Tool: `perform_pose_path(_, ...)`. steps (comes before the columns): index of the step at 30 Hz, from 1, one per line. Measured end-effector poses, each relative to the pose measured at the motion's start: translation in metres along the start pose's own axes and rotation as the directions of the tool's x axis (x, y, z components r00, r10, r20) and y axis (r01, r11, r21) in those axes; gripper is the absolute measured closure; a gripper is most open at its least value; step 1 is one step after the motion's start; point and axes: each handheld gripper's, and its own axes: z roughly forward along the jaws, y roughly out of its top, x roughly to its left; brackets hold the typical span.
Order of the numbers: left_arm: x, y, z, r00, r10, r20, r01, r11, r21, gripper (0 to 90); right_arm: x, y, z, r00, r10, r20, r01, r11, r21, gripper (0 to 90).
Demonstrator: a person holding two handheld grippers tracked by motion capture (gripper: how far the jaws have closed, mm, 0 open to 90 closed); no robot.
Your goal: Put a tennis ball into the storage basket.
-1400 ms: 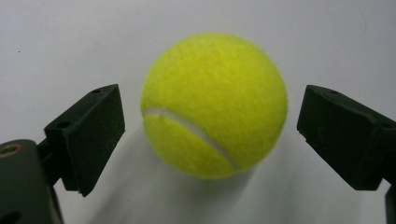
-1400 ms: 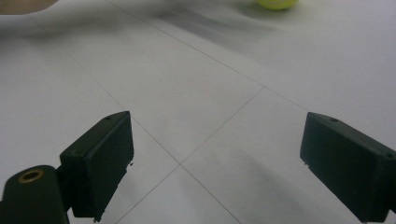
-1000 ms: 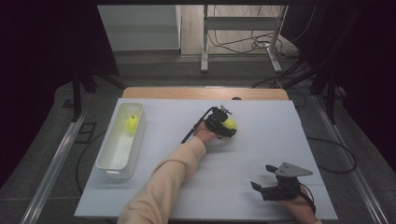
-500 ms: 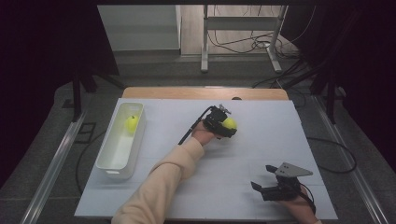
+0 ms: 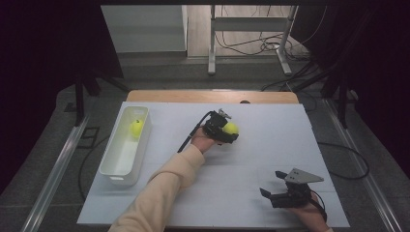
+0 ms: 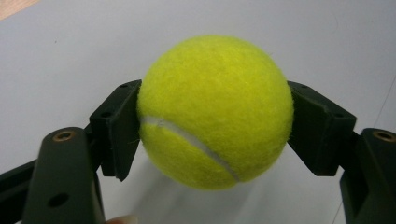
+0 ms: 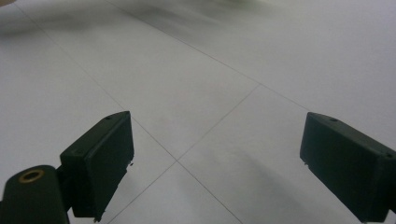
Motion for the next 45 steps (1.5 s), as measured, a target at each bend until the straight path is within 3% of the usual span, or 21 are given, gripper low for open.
perform_pose_path(12, 0.006, -0.009, -0.011, 1.0000, -0.006, -0.007, 0.006, 1.0000, -0.006, 26.5, 0.000, 0.000, 0.001, 1.0000, 0.003, -0.002, -0.003, 1.000, -0.001, 10.3)
perform_pose_path(45, 0.002, -0.021, -0.048, 0.9998, 0.007, -0.017, -0.008, 0.9986, -0.053, 26.5, 0.000, -0.001, 0.002, 1.0000, 0.005, -0.001, -0.005, 1.000, 0.005, 10.3)
